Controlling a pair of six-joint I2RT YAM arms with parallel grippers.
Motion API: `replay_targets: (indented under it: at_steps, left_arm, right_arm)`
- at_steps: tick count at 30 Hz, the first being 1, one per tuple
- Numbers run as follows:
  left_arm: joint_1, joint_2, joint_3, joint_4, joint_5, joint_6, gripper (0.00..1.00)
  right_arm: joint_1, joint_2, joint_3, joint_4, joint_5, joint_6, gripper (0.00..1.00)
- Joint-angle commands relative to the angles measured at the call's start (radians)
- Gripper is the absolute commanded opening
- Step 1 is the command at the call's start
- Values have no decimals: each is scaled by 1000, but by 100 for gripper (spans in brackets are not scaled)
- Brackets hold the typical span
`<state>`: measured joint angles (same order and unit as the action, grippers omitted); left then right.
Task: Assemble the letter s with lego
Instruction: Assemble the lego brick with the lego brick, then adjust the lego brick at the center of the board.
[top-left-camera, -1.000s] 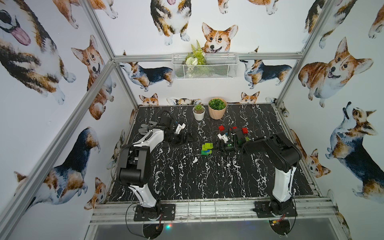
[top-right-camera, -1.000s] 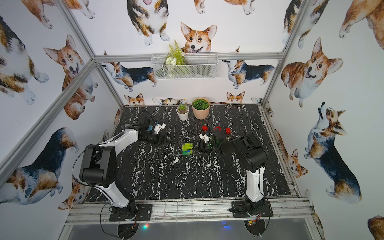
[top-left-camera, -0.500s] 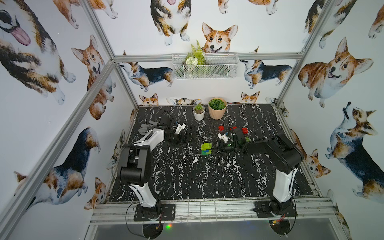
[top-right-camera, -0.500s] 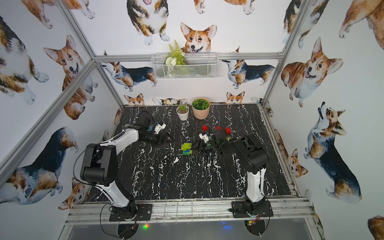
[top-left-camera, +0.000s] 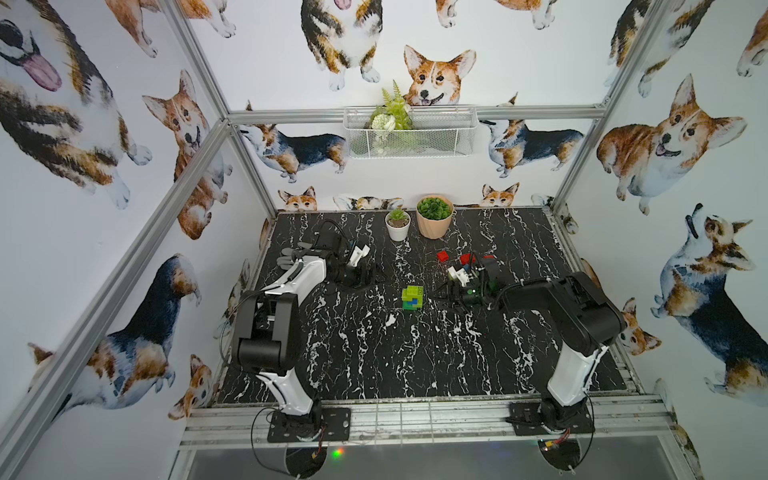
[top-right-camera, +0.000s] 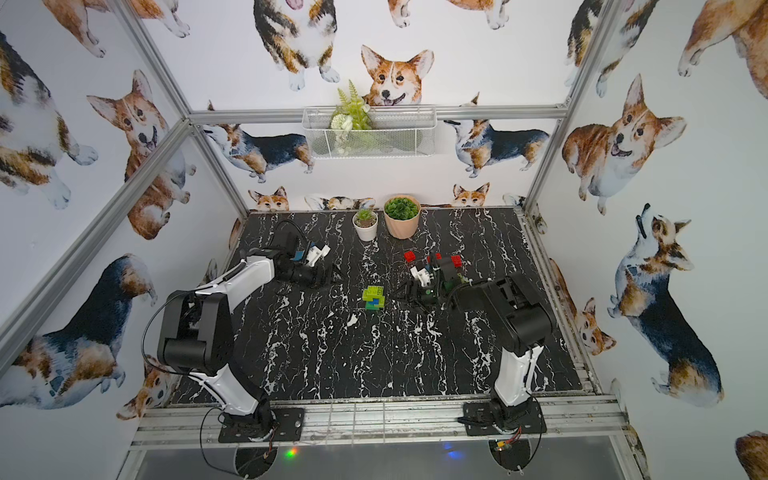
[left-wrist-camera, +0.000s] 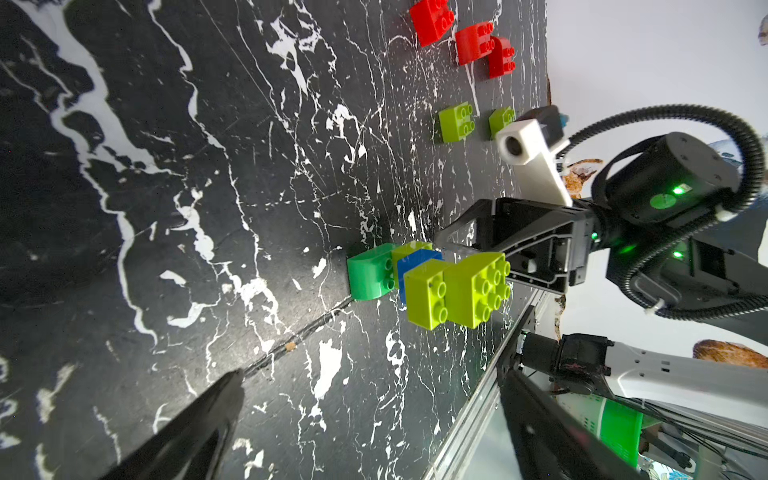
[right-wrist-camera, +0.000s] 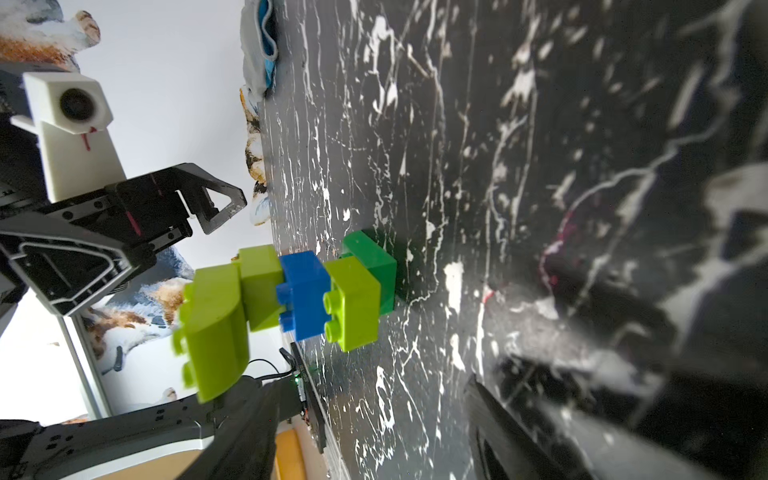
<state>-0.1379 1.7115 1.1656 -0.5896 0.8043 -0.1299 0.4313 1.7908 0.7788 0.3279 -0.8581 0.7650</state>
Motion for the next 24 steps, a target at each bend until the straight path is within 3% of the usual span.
replay_targets:
  at_steps: [1, 8, 15, 19, 24]
  left_arm:
    - [1, -22, -10, -15, -5, 23, 100]
    - [12, -41, -29, -18, -1, 29, 100]
    - [21, -46, -34, -15, 1, 32, 100]
    - [26, -46, -38, -18, 3, 35, 100]
    - [33, -46, -43, -30, 6, 49, 99]
  right_arm:
    - [2, -116, -36, -66, 75, -317, 74]
    - [23, -262, -151, 177, 153, -620, 80]
    - [151, -203, -107, 222, 261, -970, 86]
    - [177, -131, -62, 212, 304, -1079, 86]
    - [193, -68, -18, 188, 273, -1141, 83]
